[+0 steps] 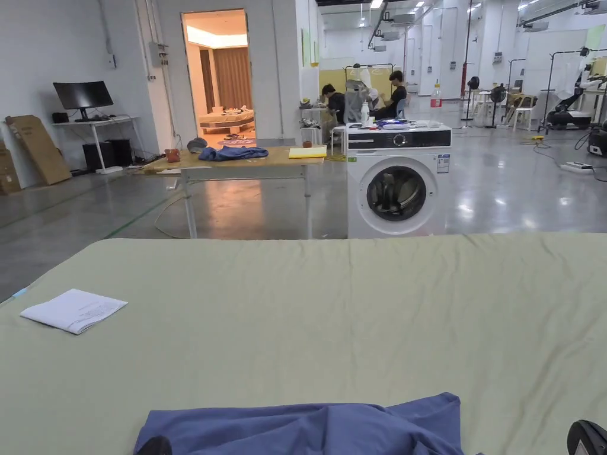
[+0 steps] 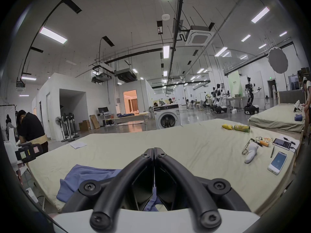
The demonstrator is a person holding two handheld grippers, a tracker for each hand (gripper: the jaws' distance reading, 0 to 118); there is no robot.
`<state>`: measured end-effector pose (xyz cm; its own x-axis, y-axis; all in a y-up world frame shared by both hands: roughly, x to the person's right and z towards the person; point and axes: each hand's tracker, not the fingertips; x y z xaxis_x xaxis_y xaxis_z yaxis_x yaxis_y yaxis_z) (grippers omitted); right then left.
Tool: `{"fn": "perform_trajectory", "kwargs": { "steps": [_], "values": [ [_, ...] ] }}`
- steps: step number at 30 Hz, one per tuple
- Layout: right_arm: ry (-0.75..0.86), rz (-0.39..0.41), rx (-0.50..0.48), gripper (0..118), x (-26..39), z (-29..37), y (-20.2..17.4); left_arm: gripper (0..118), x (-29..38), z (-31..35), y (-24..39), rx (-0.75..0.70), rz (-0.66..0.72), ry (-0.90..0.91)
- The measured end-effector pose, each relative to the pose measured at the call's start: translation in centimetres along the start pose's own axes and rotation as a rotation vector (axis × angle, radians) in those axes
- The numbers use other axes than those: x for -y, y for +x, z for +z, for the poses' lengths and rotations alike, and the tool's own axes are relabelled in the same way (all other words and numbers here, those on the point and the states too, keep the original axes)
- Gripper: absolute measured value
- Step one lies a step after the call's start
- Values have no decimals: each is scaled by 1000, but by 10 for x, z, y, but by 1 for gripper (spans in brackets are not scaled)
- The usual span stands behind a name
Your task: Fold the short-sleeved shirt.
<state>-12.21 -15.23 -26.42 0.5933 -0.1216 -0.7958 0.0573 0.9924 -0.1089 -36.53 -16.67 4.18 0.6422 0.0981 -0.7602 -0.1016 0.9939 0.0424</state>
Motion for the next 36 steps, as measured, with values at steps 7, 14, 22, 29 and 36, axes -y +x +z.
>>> {"fn": "perform_trajectory", "kwargs": {
  "steps": [7,14,22,29,36],
  "values": [
    [-22,27,-40,0,1,-14,-15,0,-16,-21,-24,-67,42,-4],
    [-71,50,-69,0,4,-32,-19,0,-56,-198,-95,-30,21,-535],
    [-175,70,-74,0,26,-57,-18,101,32,-348,-141,-39,4,-837],
    [-213,109,-70,0,27,-69,-15,107,91,-358,-129,-100,-106,-859],
    [-250,-14,-95,0,29,-108,-2,0,78,-298,-93,17,-309,-699]
  ]
}}
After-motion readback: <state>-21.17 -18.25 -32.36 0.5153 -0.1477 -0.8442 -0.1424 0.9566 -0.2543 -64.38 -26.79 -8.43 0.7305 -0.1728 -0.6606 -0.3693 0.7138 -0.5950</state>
